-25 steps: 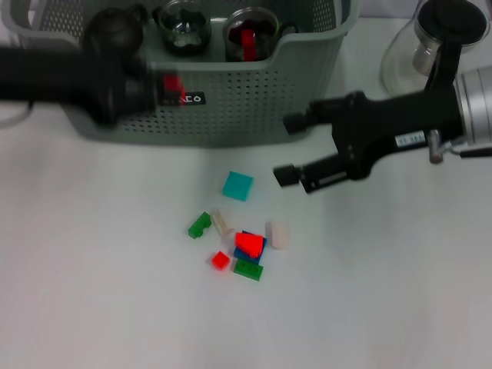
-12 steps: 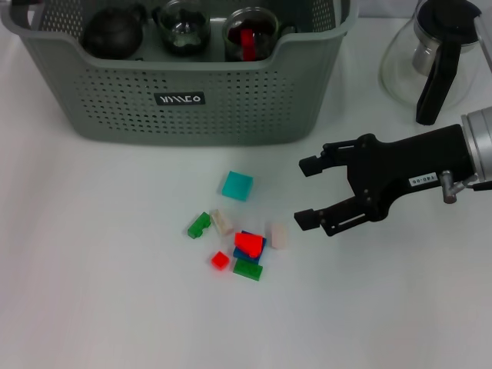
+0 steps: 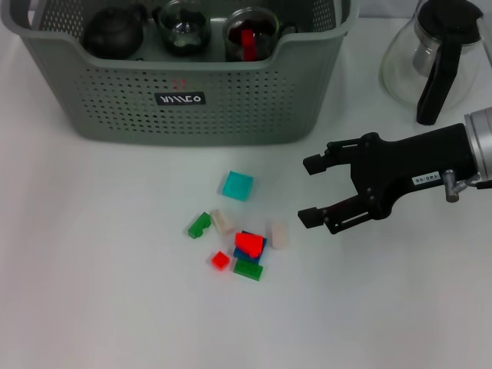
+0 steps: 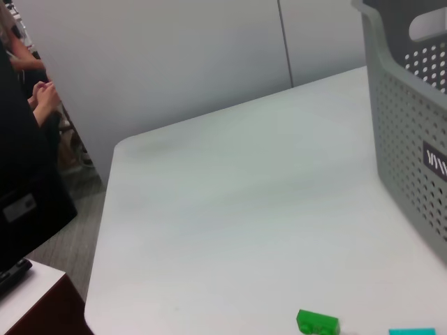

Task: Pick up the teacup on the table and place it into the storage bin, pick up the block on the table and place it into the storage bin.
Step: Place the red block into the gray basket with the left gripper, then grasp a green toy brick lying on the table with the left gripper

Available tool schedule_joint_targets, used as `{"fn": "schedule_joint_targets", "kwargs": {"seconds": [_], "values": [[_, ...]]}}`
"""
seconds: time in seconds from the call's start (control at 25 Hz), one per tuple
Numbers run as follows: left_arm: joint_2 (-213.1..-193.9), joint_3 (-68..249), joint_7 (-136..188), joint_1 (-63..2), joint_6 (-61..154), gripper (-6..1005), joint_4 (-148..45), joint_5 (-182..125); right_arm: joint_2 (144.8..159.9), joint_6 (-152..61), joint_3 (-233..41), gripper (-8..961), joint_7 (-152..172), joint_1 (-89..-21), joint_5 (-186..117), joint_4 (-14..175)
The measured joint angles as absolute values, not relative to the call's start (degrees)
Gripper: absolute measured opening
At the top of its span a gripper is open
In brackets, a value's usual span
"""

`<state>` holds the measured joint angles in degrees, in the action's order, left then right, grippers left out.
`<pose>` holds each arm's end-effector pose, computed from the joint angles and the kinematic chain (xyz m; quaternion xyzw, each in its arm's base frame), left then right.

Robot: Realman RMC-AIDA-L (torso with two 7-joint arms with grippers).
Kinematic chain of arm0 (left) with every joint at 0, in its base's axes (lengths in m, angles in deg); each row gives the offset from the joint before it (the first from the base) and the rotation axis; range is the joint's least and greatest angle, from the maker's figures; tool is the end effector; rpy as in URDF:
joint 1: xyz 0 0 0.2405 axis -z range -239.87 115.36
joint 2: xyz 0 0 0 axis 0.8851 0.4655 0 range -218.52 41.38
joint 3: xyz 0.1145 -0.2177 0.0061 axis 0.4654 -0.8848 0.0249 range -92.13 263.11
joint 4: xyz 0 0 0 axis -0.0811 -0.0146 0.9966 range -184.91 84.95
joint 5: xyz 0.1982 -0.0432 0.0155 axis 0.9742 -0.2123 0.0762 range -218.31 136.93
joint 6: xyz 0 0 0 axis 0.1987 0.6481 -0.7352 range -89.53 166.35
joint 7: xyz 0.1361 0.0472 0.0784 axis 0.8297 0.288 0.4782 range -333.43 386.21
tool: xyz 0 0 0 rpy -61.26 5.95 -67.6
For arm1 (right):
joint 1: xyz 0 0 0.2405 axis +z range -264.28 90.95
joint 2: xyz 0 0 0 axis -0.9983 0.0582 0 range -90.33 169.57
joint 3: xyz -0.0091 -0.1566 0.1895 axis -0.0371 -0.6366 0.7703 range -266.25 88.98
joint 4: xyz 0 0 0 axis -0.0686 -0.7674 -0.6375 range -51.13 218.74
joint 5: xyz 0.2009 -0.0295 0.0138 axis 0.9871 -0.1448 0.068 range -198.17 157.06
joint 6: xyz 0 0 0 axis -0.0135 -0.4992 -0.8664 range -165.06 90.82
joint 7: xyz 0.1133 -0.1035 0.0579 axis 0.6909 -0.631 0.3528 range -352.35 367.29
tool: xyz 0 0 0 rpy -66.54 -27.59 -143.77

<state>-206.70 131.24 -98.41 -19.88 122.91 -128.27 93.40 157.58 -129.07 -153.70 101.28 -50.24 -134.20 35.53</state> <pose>-0.1314 0.4164 0.0949 -0.9224 -0.2320 -0.1000 0.2922 0.1749 0.3249 -0.0412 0.9847 -0.1275 -0.1159 0.0267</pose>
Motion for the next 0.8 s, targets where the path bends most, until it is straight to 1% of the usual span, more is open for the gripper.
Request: {"fn": "schedule_joint_targets", "kwargs": {"seconds": [0.08, 0.12, 0.16, 0.2, 0.28, 0.4, 0.48, 0.56, 0.72, 0.8], "values": [[-207.25, 131.42, -96.21, -20.54, 129.18, 616, -134.2, 92.95, 157.58, -129.04, -153.3, 940, 101.27, -50.16, -134.21, 35.54], [-207.68, 131.69, -94.14, -20.89, 132.7, 639, -136.54, 92.8, 157.62, -129.02, -153.12, 940, 101.26, -50.14, -134.21, 35.55], [-208.66, 132.88, -90.02, -21.72, 138.36, 662, -140.09, 92.88, 157.76, -128.97, -152.63, 940, 101.26, -50.14, -134.2, 35.56], [-208.66, 132.88, -90.02, -21.72, 138.36, 685, -140.09, 92.88, 157.76, -128.97, -152.63, 940, 101.26, -50.14, -134.2, 35.56], [-209.84, 135.21, -87.16, -23.19, 141.97, 731, -142.94, 93.7, 157.93, -128.96, -151.71, 940, 101.25, -50.29, -134.19, 35.56], [-211.98, 141.15, -83.45, -27.6, 143.85, 799, -146.52, 95.02, 158.08, -128.88, -150.57, 940, 101.25, -50.53, -134.19, 35.63], [-212.77, 145.77, -81.99, -30.52, 143.72, 845, -148.28, 96.5, 158.16, -128.83, -149.95, 940, 101.25, -50.52, -134.19, 36.1], [-213.04, 151.7, -81.43, -33.3, 143.32, 885, -149.34, 98.51, 158.18, -128.84, -149.61, 940, 101.31, -50.43, -134.19, 36.69], [-213.06, 155.85, -80.91, -34.44, 143.2, 951, -149.16, 101.79, 158.25, -128.36, -149.44, 940, 101.7, -50.11, -134.19, 38.05], [-213.06, 158.79, -80.4, -34.67, 142.59, 949, -148.66, 105.41, 158.33, -127.51, -149.27, 940, 101.91, -49.95, -134.03, 38.76]]}}
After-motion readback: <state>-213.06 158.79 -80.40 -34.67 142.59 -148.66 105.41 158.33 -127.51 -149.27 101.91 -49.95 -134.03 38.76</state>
